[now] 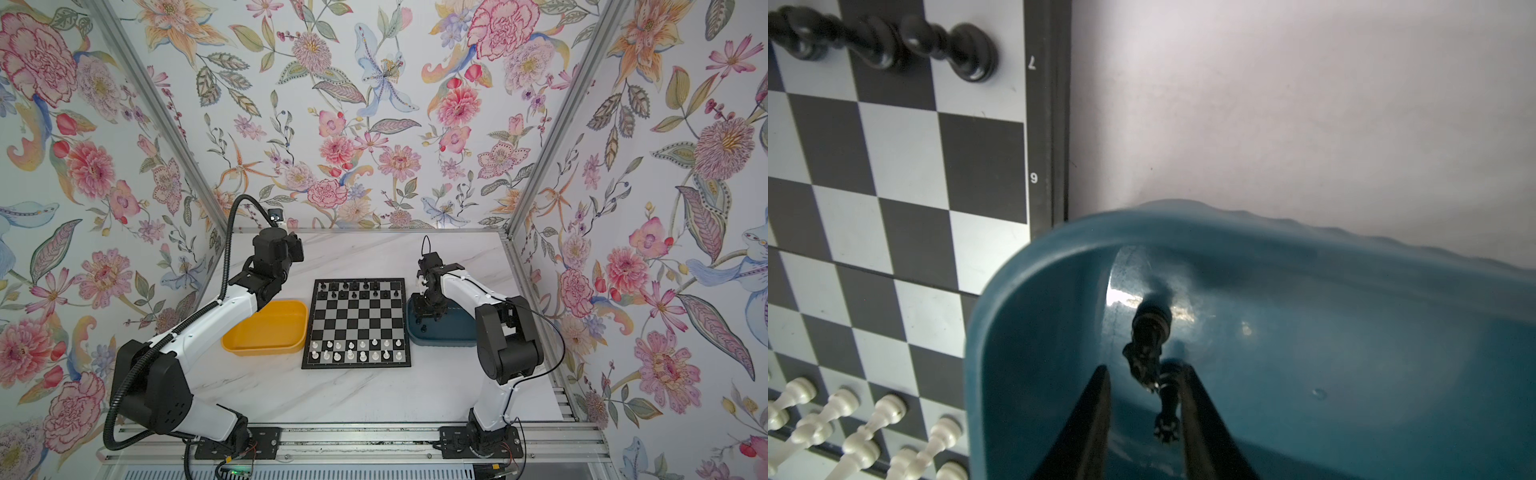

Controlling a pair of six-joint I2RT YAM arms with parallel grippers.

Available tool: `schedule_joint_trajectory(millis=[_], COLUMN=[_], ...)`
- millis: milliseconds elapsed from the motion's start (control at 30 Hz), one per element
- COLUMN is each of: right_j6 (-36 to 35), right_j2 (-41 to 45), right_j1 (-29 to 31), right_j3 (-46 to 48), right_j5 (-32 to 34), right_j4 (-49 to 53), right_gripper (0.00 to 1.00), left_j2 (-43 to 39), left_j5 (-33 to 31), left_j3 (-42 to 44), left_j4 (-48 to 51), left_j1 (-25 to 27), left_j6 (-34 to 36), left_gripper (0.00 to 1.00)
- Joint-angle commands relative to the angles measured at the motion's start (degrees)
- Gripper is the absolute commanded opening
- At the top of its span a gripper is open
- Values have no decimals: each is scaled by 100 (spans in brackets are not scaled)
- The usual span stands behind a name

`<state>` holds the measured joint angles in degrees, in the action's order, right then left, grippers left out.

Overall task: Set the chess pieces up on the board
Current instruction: 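Close the right gripper on a black piece in the teal tray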

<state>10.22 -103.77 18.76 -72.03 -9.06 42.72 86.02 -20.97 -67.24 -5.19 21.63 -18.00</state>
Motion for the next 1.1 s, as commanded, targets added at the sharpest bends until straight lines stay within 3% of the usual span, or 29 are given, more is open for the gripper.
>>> schedule_joint_trajectory(millis=[0, 1067], right_j6=[-86, -20], right_j2=[-152, -276], right_j1=[68, 107], right_j3=[-113, 13], right_j5=[-60, 10], right_j4=[70, -16], right_gripper=[30, 18], left_j2=[-50, -59], left_j5=[104, 95], left_j3=[-23, -33], left_j4=[70, 163], left_j1=[-62, -67], left_j6=[-87, -107], left_gripper=[36, 36])
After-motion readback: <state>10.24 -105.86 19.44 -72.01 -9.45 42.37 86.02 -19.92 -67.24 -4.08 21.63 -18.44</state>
